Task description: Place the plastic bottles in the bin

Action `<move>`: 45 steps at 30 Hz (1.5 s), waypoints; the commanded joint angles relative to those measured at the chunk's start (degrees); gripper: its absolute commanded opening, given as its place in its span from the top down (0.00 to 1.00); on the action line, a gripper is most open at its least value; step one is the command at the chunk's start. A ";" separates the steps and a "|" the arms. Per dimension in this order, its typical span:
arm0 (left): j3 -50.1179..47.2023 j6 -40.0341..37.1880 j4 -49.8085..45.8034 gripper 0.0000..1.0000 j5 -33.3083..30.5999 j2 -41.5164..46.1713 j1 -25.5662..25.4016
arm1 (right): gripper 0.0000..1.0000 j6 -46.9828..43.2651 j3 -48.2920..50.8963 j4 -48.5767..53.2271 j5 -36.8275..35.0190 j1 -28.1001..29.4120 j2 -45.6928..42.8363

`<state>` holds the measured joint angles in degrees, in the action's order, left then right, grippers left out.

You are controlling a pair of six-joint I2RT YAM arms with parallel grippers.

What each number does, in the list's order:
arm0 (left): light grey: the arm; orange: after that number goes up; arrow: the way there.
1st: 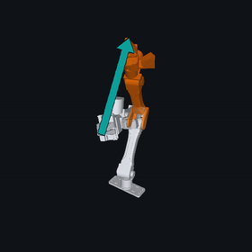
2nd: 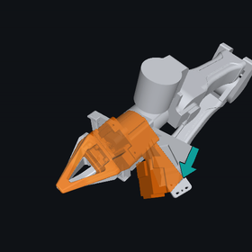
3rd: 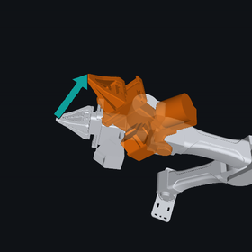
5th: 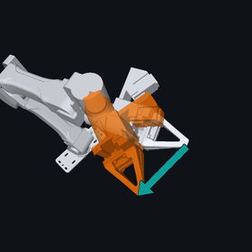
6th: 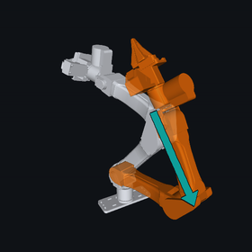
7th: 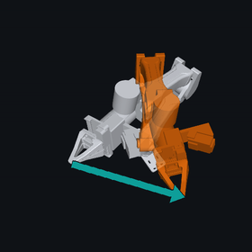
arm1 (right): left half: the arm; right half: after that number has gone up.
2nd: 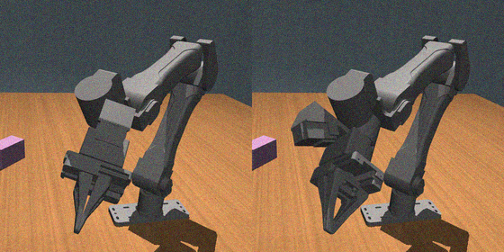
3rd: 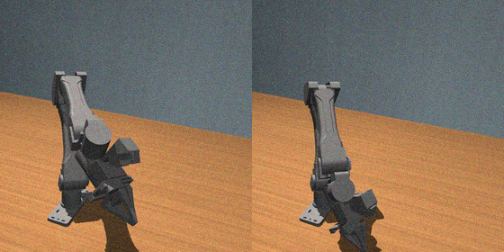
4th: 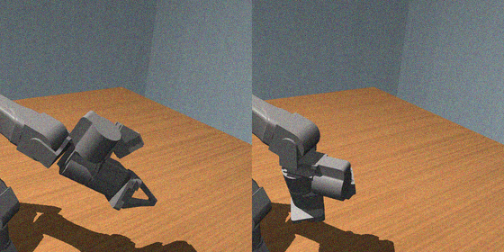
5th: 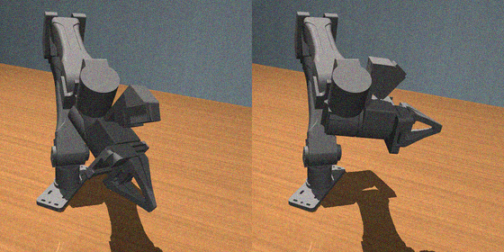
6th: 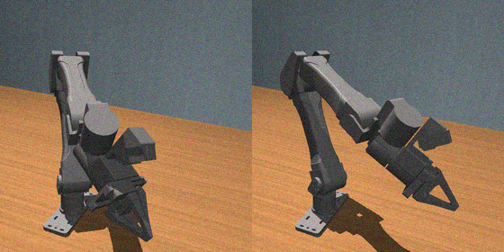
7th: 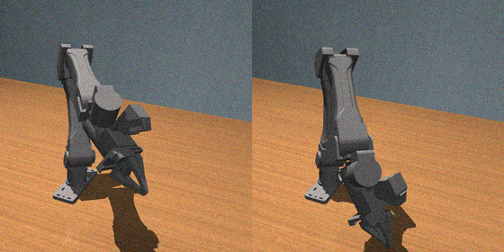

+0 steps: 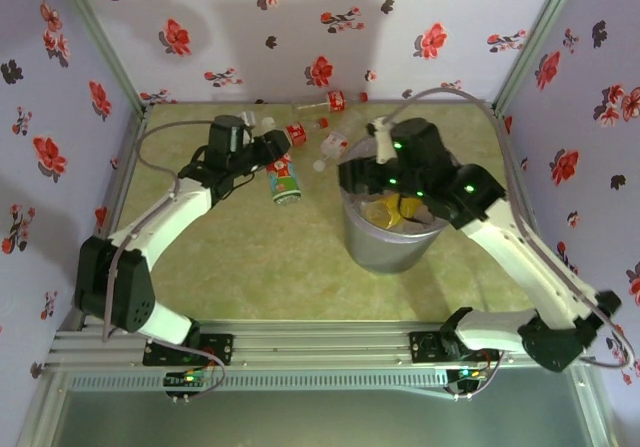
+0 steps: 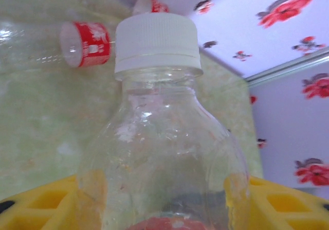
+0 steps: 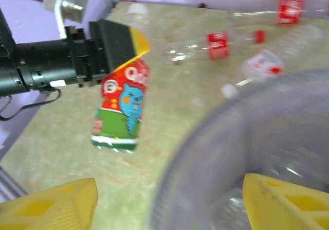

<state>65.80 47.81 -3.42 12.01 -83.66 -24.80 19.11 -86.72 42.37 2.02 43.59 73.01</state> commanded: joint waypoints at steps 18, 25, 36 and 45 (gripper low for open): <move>-12.55 12.24 18.95 0.78 13.35 16.11 5.83 | 0.06 5.13 -11.84 -13.57 10.13 8.79 22.90; -14.28 14.20 22.36 0.79 13.43 16.59 5.70 | 0.15 5.59 -14.15 -13.27 10.88 8.77 26.42; -14.19 14.15 23.69 0.46 13.47 16.51 5.78 | 0.42 5.58 -15.14 -12.75 11.01 8.70 26.62; -13.33 15.97 24.12 0.00 13.41 18.38 7.64 | 0.46 4.63 -13.80 -12.57 11.99 5.43 23.05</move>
<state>51.42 62.72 18.37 24.36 -67.72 -18.35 24.49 -100.07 30.26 13.19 50.83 99.29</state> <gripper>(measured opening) 0.994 0.545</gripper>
